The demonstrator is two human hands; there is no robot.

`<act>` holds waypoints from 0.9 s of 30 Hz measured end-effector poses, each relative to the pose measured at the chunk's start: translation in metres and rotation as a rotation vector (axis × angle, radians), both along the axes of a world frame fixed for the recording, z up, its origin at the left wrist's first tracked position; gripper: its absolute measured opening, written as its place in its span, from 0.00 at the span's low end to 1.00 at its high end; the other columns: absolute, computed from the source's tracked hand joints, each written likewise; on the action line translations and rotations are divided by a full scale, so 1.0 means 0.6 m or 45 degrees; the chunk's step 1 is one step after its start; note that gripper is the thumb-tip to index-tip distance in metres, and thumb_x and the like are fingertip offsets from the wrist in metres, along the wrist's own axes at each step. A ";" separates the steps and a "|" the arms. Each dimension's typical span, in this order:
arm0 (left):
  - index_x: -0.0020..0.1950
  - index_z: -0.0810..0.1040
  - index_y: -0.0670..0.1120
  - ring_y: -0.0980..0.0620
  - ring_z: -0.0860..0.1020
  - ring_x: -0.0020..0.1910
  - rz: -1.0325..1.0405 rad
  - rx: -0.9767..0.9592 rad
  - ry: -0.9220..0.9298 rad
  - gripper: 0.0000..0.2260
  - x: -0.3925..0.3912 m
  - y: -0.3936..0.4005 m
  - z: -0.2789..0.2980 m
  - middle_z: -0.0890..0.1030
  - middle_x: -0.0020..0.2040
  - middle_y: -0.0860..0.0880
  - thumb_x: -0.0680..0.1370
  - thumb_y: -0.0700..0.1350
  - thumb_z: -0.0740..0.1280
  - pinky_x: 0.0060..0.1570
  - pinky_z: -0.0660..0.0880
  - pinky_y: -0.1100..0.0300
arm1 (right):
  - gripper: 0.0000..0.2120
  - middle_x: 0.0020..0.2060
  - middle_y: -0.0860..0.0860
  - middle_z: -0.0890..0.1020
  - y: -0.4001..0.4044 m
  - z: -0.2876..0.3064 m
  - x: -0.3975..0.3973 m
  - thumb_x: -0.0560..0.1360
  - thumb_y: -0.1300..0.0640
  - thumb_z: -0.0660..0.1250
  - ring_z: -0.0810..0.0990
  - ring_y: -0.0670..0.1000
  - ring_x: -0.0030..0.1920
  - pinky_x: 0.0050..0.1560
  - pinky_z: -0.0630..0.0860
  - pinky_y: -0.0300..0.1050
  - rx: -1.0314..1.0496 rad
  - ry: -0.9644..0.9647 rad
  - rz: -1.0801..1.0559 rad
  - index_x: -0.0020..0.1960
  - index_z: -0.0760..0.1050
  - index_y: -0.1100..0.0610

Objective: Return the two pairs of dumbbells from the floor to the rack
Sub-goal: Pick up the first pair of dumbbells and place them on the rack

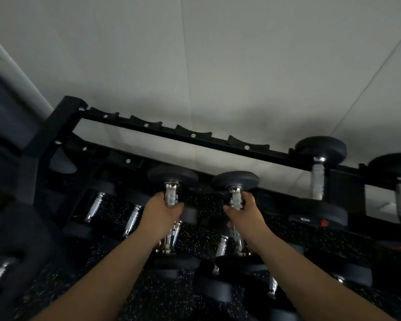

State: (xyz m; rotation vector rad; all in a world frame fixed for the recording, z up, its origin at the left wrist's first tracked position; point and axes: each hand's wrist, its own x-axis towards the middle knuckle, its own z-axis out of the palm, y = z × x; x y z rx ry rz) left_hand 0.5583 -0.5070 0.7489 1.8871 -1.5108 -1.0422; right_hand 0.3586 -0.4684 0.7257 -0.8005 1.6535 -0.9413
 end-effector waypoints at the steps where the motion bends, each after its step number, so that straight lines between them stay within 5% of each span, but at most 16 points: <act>1: 0.43 0.75 0.41 0.49 0.77 0.29 0.002 -0.002 0.002 0.07 0.019 -0.017 0.003 0.81 0.34 0.42 0.73 0.43 0.71 0.29 0.73 0.58 | 0.24 0.46 0.52 0.79 -0.018 0.003 0.018 0.75 0.58 0.67 0.77 0.49 0.28 0.27 0.74 0.40 0.003 0.000 0.007 0.67 0.62 0.50; 8: 0.40 0.74 0.46 0.62 0.75 0.21 -0.090 -0.031 0.085 0.06 0.169 -0.151 0.012 0.77 0.30 0.50 0.73 0.42 0.71 0.19 0.67 0.72 | 0.23 0.48 0.55 0.79 -0.136 0.013 0.171 0.74 0.59 0.67 0.78 0.52 0.36 0.28 0.73 0.40 -0.028 -0.003 -0.069 0.66 0.63 0.51; 27: 0.42 0.74 0.47 0.53 0.76 0.26 -0.148 0.039 0.114 0.06 0.426 -0.452 0.009 0.79 0.33 0.46 0.73 0.43 0.71 0.23 0.71 0.61 | 0.23 0.40 0.55 0.78 -0.408 0.006 0.423 0.75 0.58 0.67 0.77 0.50 0.30 0.33 0.77 0.47 -0.018 -0.010 -0.116 0.66 0.62 0.49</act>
